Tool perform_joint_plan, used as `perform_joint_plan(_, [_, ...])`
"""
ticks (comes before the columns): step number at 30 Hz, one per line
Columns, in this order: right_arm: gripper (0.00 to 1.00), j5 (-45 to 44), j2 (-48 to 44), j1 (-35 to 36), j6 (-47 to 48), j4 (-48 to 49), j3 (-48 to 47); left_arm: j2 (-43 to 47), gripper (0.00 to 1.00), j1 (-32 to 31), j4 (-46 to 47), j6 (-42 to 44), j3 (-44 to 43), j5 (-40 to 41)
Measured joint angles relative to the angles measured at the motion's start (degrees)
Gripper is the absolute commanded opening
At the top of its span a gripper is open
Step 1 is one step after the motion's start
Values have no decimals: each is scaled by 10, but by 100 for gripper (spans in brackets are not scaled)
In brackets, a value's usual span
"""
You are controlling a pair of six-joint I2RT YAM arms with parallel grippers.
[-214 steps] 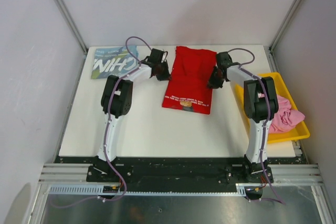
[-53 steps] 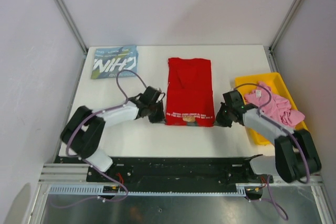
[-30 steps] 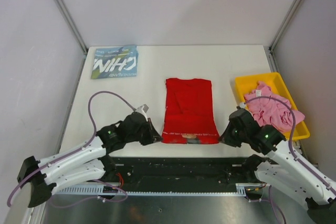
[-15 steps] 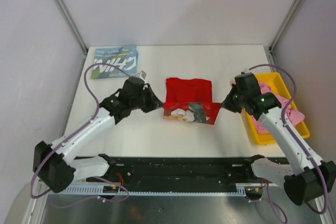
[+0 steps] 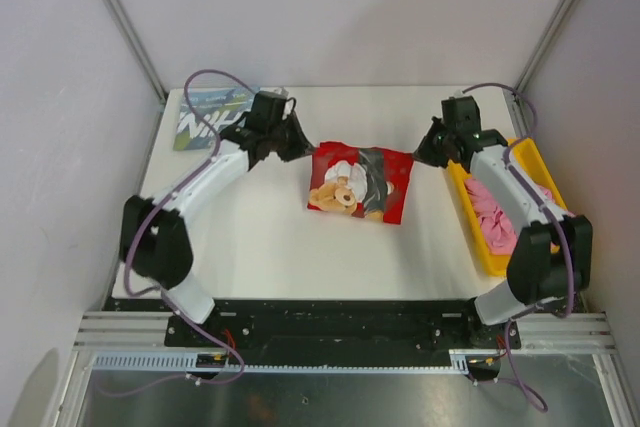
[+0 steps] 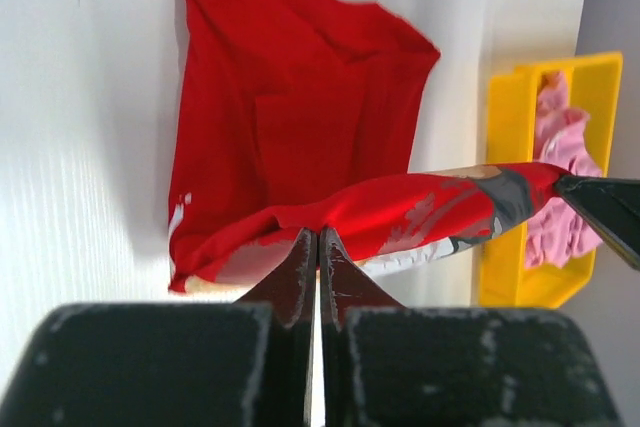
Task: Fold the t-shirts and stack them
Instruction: Fold the long partially folded tshirt into a neat square, then smooth out wrinkles on the folded tshirt
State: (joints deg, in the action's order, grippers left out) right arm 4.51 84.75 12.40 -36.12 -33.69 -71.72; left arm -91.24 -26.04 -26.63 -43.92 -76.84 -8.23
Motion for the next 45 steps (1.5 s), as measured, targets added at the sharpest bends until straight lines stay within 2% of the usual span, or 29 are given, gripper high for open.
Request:
perform_joint_plan(7, [0,7,159,-34,4,90,-73,-191,0,34,25,27,-153,-21])
perform_joint_plan(14, [0,10,331,-56,3,115,-174,-396,0,59,49,49,-332,-74])
perform_joint_plan(17, [0,10,369,-59,2,112,-206,-435,0,63,52,50,-360,-85])
perform_joint_plan(24, [1,11,408,-60,1,109,-266,-457,0,74,55,50,-379,-91])
perform_joint_plan(25, [4,12,410,-60,1,110,-270,-458,4,75,56,50,-381,-92])
perform_joint_plan(26, [10,12,412,-60,1,109,-273,-458,14,76,57,50,-385,-93])
perform_joint_plan(30, [45,9,413,-63,0,103,-283,-459,53,80,70,59,-394,-101])
perform_joint_plan(31, [49,7,413,-64,0,99,-289,-459,59,82,74,60,-394,-101])
perform_joint_plan(33, [52,3,413,-68,3,87,-305,-459,63,89,80,64,-393,-101])
perform_joint_plan(35, [49,1,413,-70,6,74,-326,-456,59,97,85,66,-386,-100])
perform_joint_plan(39, [28,-8,411,-70,16,57,-367,-431,32,108,86,71,-358,-99])
perform_joint_plan(41, [20,-11,405,-62,21,50,-367,-413,18,111,88,76,-342,-101])
perform_joint_plan(43, [14,-12,400,-52,24,47,-363,-398,8,109,90,81,-330,-106])
perform_joint_plan(45, [9,-12,397,-40,26,45,-354,-391,2,104,95,83,-323,-115])
